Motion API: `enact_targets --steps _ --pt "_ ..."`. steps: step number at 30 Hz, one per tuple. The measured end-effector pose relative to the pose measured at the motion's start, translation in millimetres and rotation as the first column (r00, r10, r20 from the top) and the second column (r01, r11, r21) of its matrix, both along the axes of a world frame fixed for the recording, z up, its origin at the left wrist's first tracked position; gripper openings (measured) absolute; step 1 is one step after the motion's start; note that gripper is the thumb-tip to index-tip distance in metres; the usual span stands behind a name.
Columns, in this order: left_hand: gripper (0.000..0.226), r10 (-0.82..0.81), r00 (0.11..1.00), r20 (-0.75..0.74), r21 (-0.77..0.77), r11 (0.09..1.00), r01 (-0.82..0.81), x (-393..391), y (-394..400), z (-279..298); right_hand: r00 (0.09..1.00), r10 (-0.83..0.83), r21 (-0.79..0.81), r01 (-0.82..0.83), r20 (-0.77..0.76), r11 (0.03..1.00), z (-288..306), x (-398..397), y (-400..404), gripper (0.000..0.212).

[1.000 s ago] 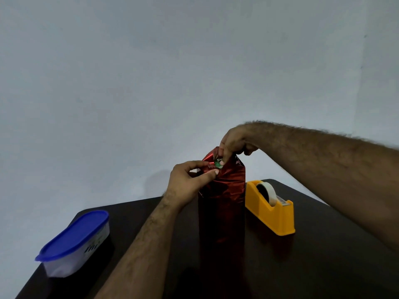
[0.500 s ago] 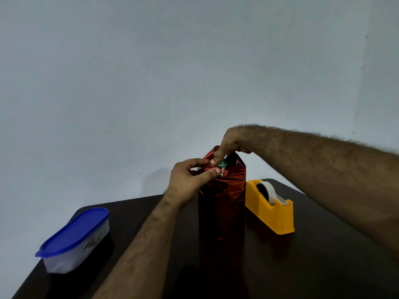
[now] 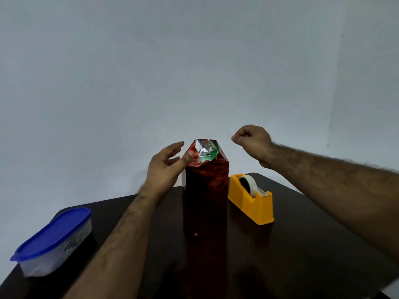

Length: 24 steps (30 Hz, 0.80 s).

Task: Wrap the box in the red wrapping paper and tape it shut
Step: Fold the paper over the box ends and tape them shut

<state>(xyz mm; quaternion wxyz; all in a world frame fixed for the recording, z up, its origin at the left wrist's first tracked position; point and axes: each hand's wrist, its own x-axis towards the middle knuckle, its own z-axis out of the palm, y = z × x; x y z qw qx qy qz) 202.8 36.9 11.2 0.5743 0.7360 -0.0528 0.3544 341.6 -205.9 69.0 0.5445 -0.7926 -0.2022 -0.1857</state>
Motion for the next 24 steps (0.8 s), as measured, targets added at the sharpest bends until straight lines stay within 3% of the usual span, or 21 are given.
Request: enact_targets --steps 2,4,6,8,10,12,14,16,19,21,24 --pt "0.043 0.130 0.982 0.134 0.080 0.987 -0.141 -5.1 -16.4 10.3 0.993 -0.054 -0.060 0.048 -0.109 0.997 -17.2 3.1 -23.0 0.009" --pt "0.027 0.269 0.864 0.426 0.255 0.880 -0.400 -14.3 -37.2 19.9 0.952 -0.153 -0.178 0.107 -0.265 0.978 -33.1 3.0 -41.7 0.017" --pt "0.015 0.163 0.718 0.676 0.426 0.709 -0.562 -22.9 -67.8 24.1 0.888 -0.228 -0.286 0.115 -0.400 0.951 -48.0 1.5 -57.5 0.020" --pt "0.015 -0.007 0.712 0.702 0.568 0.608 -0.555 -19.2 -104.6 7.1 0.840 -0.275 -0.375 0.094 -0.467 0.922 -58.9 -1.7 -68.3 0.018" --pt "0.016 -0.047 0.834 0.550 0.695 0.579 -0.426 -13.6 -136.2 -23.8 0.802 -0.300 -0.443 0.049 -0.517 0.895 -65.4 -3.2 -70.1 0.022" --pt "0.024 0.044 0.952 0.303 0.737 0.622 -0.263 -7.0 -154.8 -58.5 0.772 -0.306 -0.461 0.019 -0.558 0.887 -66.8 -3.2 -67.4 0.023" --pt "0.039 0.149 0.989 0.019 0.674 0.729 -0.122 2.3 -166.1 -84.2 0.743 -0.310 -0.454 0.010 -0.593 0.891 -66.6 -2.4 -67.6 0.021" --pt "0.051 0.174 0.966 -0.193 0.533 0.845 -0.046 10.9 -177.2 -96.2 0.708 -0.337 -0.483 -0.007 -0.621 0.876 -66.1 -2.5 -68.5 0.025" --pt "0.058 0.177 0.934 -0.309 0.429 0.903 -0.029 28.6 -197.2 -105.1 0.660 -0.336 -0.473 -0.034 -0.672 0.880 -67.2 -3.1 -66.0 0.032" --pt "0.050 0.200 0.926 -0.320 0.362 0.929 -0.075 41.0 -209.0 -108.5 0.627 -0.328 -0.453 -0.044 -0.706 0.890 -66.0 -5.5 -65.1 0.030" --pt "0.038 0.195 0.932 -0.307 0.091 0.980 -0.175 55.4 -220.1 -117.1 0.584 -0.325 -0.435 -0.054 -0.744 0.899 -65.2 -7.5 -65.3 0.029"
